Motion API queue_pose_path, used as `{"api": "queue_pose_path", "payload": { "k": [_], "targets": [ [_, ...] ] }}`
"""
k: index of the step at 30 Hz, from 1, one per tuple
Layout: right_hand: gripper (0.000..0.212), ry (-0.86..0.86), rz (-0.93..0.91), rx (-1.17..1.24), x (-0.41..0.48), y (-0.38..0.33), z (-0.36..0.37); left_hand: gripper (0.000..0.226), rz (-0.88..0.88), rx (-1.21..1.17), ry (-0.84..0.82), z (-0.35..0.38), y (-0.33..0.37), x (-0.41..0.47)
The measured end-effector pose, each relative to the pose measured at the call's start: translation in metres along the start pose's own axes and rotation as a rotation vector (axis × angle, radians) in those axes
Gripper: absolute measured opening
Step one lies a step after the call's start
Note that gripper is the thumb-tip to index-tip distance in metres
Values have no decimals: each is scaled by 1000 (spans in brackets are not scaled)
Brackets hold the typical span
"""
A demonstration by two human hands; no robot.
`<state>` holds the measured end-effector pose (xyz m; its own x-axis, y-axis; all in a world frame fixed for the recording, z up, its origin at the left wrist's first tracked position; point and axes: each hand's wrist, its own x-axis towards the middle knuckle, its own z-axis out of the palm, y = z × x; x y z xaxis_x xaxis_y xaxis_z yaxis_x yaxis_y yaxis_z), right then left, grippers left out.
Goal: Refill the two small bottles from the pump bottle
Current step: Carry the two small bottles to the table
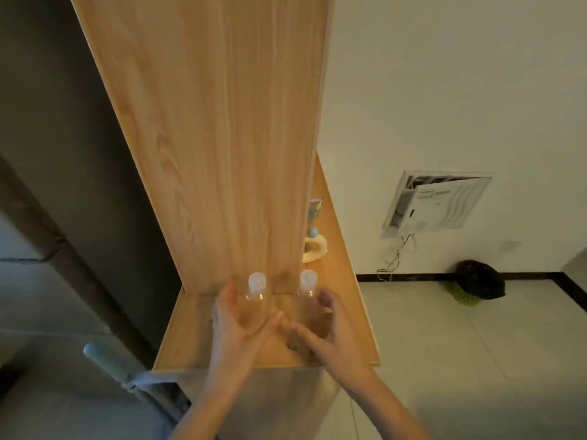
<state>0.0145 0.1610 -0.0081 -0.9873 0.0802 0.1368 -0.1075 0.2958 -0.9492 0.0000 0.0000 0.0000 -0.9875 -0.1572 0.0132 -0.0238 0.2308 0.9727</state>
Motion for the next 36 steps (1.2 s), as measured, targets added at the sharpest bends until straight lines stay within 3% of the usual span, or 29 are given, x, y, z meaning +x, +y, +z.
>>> {"api": "queue_pose_path", "payload": {
  "k": [2,8,12,20,29,36],
  "targets": [
    [60,-5,-6,21,10,-2,5,87,25,-37,-54,4,3,9],
    [34,-18,-36,16,22,3,7,46,50,1,-93,10,2,15],
    [27,-7,-53,-2,17,-2,1,29,64,-58,-130,4,7,12],
    [25,8,4,65,-50,-17,-21,49,122,-55,-252,-23,16,-41],
    [36,112,358,67,-186,40,-27,22,-310,-70,-392,-40,-81,-147],
    [30,142,550,-7,-229,63,-30,26,-460,-67,-432,-43,-114,-186]
  ]
}}
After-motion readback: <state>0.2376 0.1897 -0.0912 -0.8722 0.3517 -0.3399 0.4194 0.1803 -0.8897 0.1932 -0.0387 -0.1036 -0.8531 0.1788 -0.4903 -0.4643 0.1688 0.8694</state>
